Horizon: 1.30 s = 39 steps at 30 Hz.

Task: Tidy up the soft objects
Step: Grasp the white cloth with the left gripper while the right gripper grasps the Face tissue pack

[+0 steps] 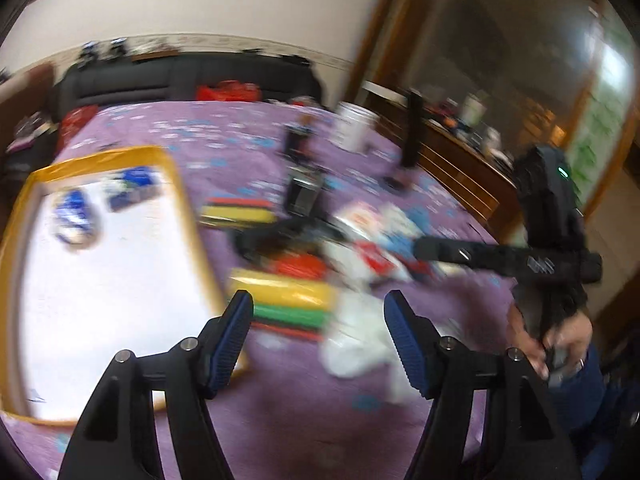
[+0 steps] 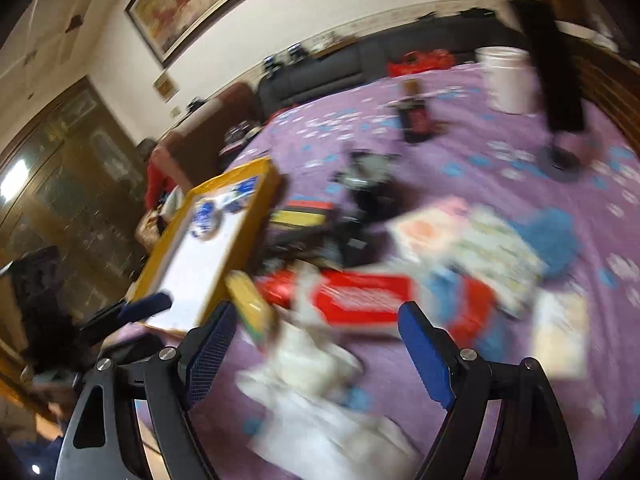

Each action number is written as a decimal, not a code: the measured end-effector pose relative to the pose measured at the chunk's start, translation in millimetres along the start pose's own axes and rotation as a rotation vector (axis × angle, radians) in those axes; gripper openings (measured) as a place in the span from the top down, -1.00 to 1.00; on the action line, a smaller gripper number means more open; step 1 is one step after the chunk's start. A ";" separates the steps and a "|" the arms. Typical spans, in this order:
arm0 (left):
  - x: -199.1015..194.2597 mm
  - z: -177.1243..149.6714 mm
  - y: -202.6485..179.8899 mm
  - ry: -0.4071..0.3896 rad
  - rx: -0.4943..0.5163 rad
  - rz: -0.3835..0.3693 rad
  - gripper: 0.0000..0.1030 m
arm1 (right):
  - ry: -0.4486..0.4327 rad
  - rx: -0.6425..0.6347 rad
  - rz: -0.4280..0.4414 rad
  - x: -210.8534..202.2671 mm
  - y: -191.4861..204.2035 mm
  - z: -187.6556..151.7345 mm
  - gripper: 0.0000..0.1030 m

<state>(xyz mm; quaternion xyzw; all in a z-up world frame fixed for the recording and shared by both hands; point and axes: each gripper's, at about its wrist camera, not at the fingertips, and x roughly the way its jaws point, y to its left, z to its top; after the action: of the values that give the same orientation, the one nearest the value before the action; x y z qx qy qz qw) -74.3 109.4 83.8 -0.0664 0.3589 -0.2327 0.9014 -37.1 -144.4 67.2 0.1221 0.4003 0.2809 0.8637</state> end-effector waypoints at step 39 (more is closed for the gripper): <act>90.6 -29.2 -105.6 0.142 0.114 -0.127 0.71 | -0.011 0.101 -0.476 -19.9 -115.1 -26.1 0.09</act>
<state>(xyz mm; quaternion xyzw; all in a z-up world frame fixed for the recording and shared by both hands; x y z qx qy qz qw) -75.8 -24.7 36.8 -0.0211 0.4032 -0.3133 0.8595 -22.8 -249.9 12.5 0.0690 0.4265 0.0482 0.9006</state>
